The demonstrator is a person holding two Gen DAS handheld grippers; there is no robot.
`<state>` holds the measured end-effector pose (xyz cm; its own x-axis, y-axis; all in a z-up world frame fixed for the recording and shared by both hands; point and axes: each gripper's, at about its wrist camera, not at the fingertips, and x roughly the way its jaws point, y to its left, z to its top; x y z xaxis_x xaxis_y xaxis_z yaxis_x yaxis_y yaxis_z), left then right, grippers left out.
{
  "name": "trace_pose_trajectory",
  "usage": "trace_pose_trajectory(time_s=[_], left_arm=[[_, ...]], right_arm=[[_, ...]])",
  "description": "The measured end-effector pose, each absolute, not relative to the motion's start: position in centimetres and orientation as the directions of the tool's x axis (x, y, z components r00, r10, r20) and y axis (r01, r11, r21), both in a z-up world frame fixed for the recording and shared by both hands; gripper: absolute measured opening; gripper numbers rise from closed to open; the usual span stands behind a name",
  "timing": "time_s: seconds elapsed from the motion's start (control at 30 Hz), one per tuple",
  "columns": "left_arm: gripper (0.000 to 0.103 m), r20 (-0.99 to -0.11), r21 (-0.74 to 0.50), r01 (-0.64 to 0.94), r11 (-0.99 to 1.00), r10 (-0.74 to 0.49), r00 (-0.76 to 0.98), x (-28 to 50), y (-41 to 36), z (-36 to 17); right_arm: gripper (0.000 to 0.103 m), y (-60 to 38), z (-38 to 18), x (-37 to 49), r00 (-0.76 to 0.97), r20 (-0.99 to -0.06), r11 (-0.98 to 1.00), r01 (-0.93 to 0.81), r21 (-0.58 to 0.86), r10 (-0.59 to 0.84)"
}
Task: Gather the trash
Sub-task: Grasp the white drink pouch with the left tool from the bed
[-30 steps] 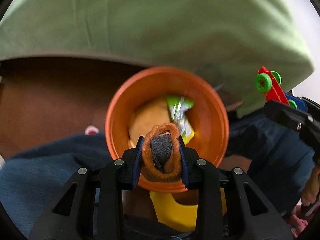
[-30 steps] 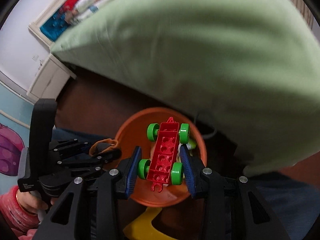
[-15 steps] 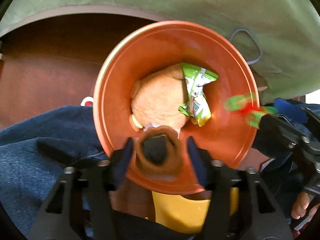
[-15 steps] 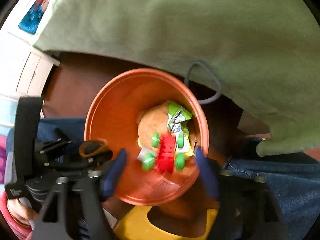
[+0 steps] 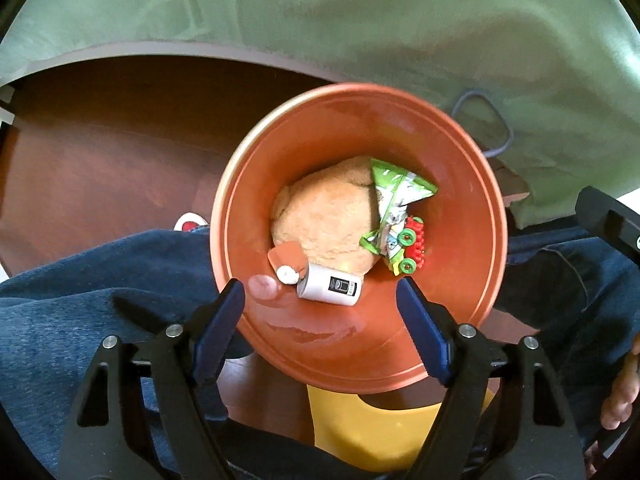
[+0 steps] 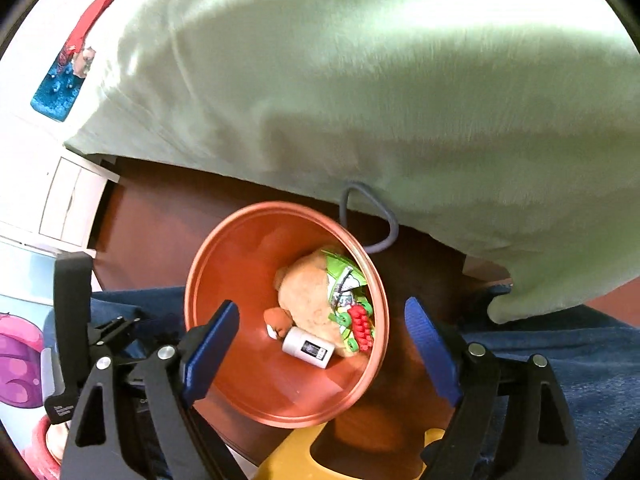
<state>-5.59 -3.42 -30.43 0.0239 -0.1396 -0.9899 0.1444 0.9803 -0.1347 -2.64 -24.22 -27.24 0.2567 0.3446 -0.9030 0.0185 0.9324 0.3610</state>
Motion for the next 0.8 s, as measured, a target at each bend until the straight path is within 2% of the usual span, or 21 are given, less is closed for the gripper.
trace_pose_trajectory(time_s=[0.2, 0.4, 0.5, 0.57, 0.8], left_arm=[[0.076, -0.979, -0.162, 0.151, 0.975, -0.178, 0.101, -4.8, -3.3, -27.1], [0.076, -0.941, -0.184, 0.148, 0.972, -0.217, 0.259, -2.0, -2.2, -20.8], [0.077, -0.902, -0.201, 0.15, 0.968, -0.242, 0.357, 0.4, -1.9, -16.5], [0.085, -0.875, -0.208, 0.149, 0.967, -0.252, 0.413, 2.3, -1.9, -14.0], [0.088, -0.766, -0.325, 0.176, 0.929, -0.368, 0.527, 10.7, -4.0, -6.4]], right_arm=[[0.084, -24.1, -24.5, -2.3, 0.319, -0.879, 0.931, -0.027, 0.365, 0.354], [0.086, -24.9, -19.2, -2.3, 0.445, -0.824, 0.932, -0.078, 0.354, 0.351], [0.088, -25.3, -16.7, -2.4, 0.508, -0.793, 0.937, -0.102, 0.333, 0.337], [0.089, -25.5, -15.7, -2.5, 0.534, -0.777, 0.939, -0.115, 0.324, 0.334], [0.09, -25.6, -14.4, -2.9, 0.561, -0.752, 0.936, -0.147, 0.32, 0.346]])
